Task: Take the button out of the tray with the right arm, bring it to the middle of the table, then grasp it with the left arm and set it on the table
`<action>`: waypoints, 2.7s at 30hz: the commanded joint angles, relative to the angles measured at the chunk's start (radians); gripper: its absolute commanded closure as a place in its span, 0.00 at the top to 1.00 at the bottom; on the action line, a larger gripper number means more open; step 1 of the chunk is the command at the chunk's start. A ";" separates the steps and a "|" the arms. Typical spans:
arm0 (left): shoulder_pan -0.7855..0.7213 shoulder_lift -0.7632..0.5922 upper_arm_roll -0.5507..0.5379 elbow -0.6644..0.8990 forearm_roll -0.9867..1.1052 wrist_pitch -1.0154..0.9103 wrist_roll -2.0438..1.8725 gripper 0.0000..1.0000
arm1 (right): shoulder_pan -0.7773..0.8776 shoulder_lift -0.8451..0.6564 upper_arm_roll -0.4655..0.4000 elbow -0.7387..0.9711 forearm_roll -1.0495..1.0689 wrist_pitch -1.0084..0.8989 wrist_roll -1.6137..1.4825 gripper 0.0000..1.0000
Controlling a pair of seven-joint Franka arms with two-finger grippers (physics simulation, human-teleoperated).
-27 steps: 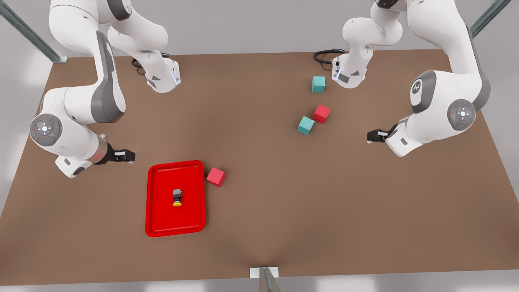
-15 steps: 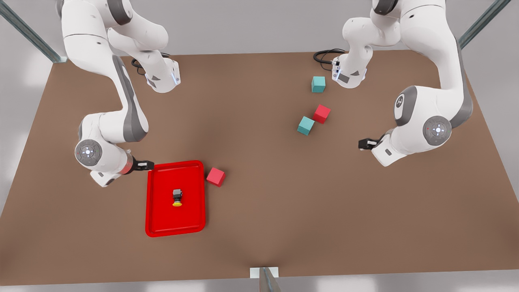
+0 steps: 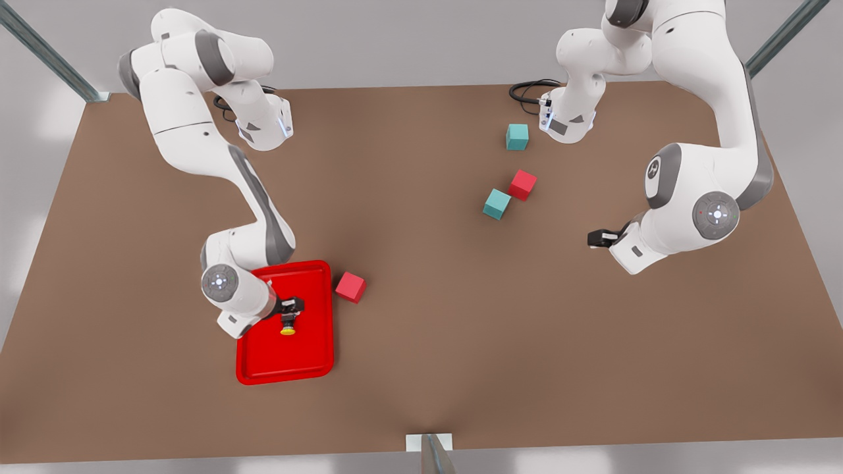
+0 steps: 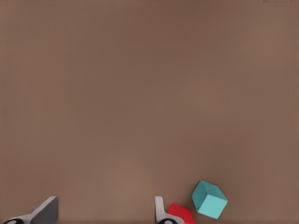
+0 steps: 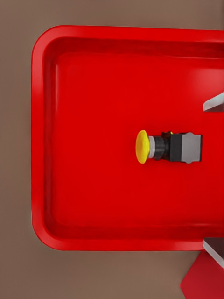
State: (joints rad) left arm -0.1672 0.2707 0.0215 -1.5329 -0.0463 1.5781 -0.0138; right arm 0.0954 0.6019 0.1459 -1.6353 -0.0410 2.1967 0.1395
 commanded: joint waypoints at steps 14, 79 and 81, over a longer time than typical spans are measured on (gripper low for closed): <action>0.000 0.002 0.000 0.000 -0.004 0.003 -0.012 1.00 | 0.001 0.076 -0.003 -0.138 -0.011 0.278 -0.040 0.88; -0.274 0.324 -0.008 0.200 0.072 0.227 -2.089 1.00 | 0.009 -0.435 -0.115 0.123 -0.031 -0.669 -0.005 1.00; -0.304 0.364 -0.012 0.198 0.083 0.283 -2.191 1.00 | -0.019 -0.392 -0.114 0.120 0.004 -0.631 0.000 1.00</action>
State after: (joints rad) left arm -0.4592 0.6291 0.0107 -1.3355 0.0044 1.8067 -1.0101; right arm 0.0528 0.1970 0.0305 -1.5226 -0.0848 1.7857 -0.0363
